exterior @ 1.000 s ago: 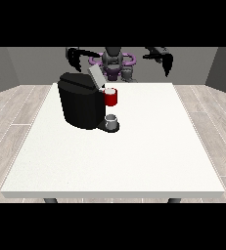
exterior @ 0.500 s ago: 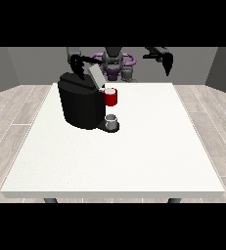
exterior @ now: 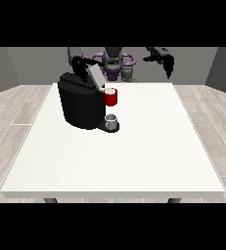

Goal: Insert the coffee pod into the coffee machine and close the lid

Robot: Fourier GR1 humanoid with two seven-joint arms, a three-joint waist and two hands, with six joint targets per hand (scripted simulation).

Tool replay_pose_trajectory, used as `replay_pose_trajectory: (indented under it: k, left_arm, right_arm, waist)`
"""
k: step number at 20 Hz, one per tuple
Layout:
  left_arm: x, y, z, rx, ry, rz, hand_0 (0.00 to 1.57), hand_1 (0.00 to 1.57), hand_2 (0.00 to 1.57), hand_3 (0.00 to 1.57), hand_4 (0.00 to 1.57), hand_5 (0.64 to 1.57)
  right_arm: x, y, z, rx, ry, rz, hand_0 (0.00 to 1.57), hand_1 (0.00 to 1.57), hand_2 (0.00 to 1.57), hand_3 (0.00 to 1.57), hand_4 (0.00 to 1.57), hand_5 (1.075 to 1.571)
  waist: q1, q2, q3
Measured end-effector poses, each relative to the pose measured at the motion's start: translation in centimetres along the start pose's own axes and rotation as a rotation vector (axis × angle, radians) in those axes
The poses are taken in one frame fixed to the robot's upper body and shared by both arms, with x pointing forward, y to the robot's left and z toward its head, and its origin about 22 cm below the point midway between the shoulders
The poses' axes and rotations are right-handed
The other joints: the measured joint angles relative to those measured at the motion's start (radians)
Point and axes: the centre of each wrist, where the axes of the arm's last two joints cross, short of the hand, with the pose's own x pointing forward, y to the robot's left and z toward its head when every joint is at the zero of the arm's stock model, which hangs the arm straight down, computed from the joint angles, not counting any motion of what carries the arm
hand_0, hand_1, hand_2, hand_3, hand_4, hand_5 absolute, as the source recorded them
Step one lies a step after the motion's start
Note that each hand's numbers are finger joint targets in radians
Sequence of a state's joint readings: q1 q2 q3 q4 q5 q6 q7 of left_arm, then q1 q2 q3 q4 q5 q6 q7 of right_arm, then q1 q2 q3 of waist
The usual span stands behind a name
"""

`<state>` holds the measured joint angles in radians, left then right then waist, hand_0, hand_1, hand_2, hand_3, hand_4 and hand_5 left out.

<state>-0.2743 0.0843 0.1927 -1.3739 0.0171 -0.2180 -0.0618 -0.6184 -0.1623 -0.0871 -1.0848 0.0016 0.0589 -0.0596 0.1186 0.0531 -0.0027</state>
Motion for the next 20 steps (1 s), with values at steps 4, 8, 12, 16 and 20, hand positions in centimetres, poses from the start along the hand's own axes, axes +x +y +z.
replay_pose_trajectory:
  k: [4,8,12,16,20]
  left_arm:
    - [0.0,0.1,0.2,-0.006,-0.001,-0.011,0.00,0.00,0.00,0.00,0.00,1.571]
    - [-0.2,0.4,0.2,0.005,-0.004,-0.013,0.00,0.00,0.00,0.00,0.00,1.571]
    - [-0.1,0.4,0.2,0.005,-0.001,-0.009,0.00,0.00,0.00,0.00,0.02,1.571]
    - [-0.9,-0.1,0.5,0.022,0.002,-0.013,0.00,0.00,0.00,0.00,0.19,1.571]
    - [-1.4,1.3,0.5,0.044,0.020,-0.018,0.00,0.00,0.00,0.00,0.12,1.571]
  right_arm:
    - [0.5,0.2,-0.6,0.009,-0.024,0.001,0.00,0.00,0.00,0.00,0.00,1.571]
    - [0.7,1.1,-0.9,0.023,-0.049,0.011,0.00,0.00,0.00,0.00,0.00,1.571]
    - [1.1,0.9,-1.5,0.028,-0.061,0.015,0.00,0.00,0.00,0.00,0.18,1.571]
    - [1.2,2.3,-2.0,0.062,-0.044,0.038,0.00,0.00,0.00,0.00,0.14,1.571]
    - [3.0,4.2,-2.8,0.117,-0.048,0.071,0.00,0.00,0.00,0.00,0.17,1.571]
  waist:
    - [0.009,0.007,-0.0010]
    - [0.001,0.014,-0.0003]
    - [0.010,0.018,0.0001]
    - [0.008,0.024,0.0014]
    - [-0.008,0.014,0.0019]
